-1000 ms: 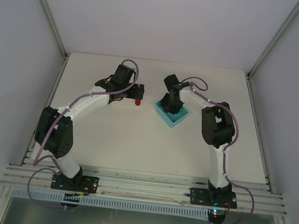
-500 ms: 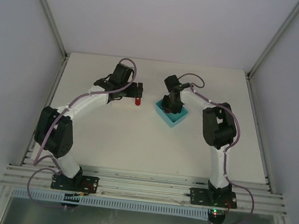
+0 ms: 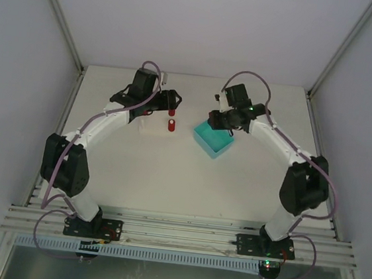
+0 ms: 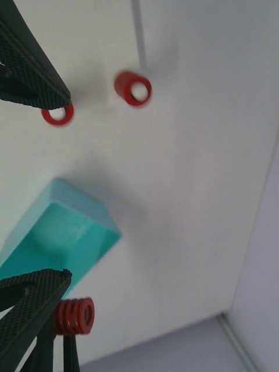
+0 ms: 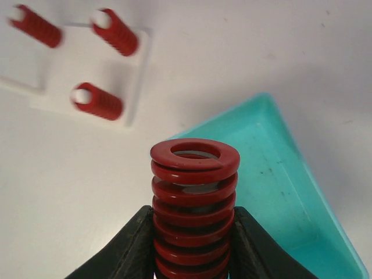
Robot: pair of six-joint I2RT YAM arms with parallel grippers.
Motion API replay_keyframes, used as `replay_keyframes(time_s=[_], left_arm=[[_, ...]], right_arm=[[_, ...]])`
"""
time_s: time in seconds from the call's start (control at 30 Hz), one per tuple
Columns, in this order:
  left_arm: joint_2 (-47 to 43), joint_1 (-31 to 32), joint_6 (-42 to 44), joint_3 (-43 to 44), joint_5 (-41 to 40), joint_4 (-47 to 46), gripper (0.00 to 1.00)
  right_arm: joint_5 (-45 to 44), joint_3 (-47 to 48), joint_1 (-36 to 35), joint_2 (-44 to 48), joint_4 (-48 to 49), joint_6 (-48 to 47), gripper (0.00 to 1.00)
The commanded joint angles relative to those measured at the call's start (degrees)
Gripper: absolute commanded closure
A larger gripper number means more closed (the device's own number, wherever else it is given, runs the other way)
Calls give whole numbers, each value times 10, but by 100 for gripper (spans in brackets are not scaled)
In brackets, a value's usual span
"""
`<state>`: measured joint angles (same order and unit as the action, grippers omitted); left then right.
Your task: Install the large spring
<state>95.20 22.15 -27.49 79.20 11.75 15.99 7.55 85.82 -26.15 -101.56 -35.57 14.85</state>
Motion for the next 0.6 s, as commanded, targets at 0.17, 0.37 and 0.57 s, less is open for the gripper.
replay_keyframes(time_s=[0.17,0.37,0.57], left_arm=[[41,6,-58,72,218,-77,40],[74,22,-50,122,275,-48,36],[97,25,-63,130,313,-4,40]], right_arm=[[118,-116,-19,124,161,-101,80],[99,-134,-36,133,198,-128,80],[61,-147,-48,148,229,-130,80]])
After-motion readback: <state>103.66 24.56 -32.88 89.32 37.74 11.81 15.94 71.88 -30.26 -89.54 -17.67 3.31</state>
